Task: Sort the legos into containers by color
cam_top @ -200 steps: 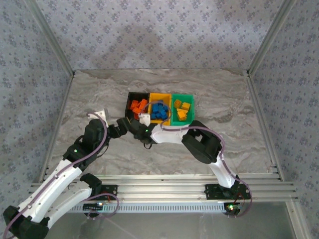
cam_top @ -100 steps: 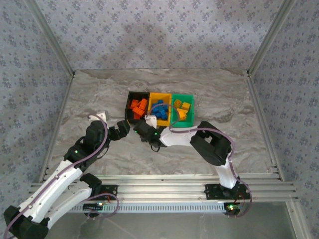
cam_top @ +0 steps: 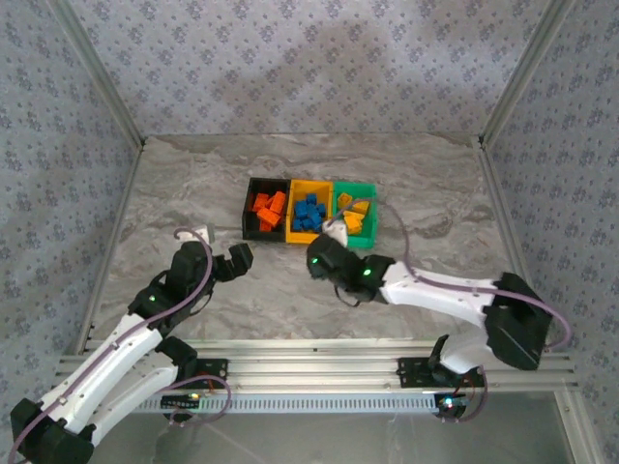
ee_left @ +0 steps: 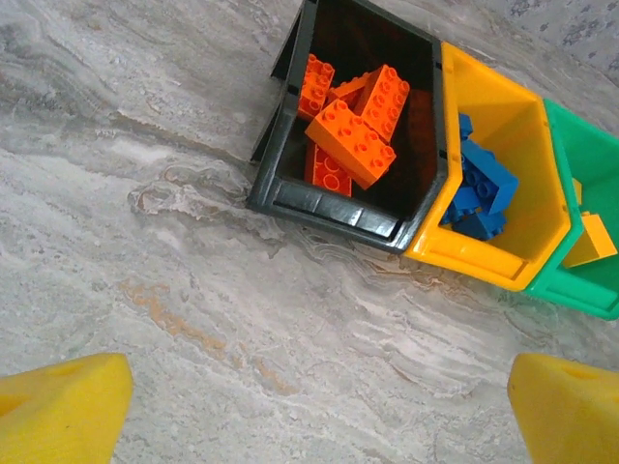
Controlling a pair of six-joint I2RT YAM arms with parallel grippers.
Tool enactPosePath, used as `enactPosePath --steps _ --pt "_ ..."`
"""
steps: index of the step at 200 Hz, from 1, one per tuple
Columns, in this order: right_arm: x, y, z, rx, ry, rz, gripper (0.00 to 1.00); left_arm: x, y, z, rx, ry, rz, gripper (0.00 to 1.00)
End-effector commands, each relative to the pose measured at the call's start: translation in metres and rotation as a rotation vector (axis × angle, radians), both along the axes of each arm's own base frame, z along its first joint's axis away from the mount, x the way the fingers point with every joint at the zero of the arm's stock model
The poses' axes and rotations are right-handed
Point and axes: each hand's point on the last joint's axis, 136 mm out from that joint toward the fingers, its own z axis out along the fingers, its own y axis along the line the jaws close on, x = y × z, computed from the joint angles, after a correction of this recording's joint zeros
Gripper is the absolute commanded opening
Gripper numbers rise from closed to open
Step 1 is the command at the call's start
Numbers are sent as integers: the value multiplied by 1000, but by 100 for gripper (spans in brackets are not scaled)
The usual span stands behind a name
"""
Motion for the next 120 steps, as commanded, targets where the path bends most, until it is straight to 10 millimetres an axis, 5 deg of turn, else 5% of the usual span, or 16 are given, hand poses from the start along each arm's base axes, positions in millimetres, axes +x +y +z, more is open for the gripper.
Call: enactPosePath --steps 1,87,109,120 --pt "23 -35 2 -42 57 -24 26 -3 -2 -2 -22 5 -4 99" --pt "141 -97 -16 -68 204 -250 31 -5 2 -10 -21 28 22 99" --pt "154 -105 -26 -83 236 -277 39 -5 4 -11 -17 32 29 99" --pt "161 -105 -25 -71 231 -282 54 -5 4 -12 -16 34 30 100"
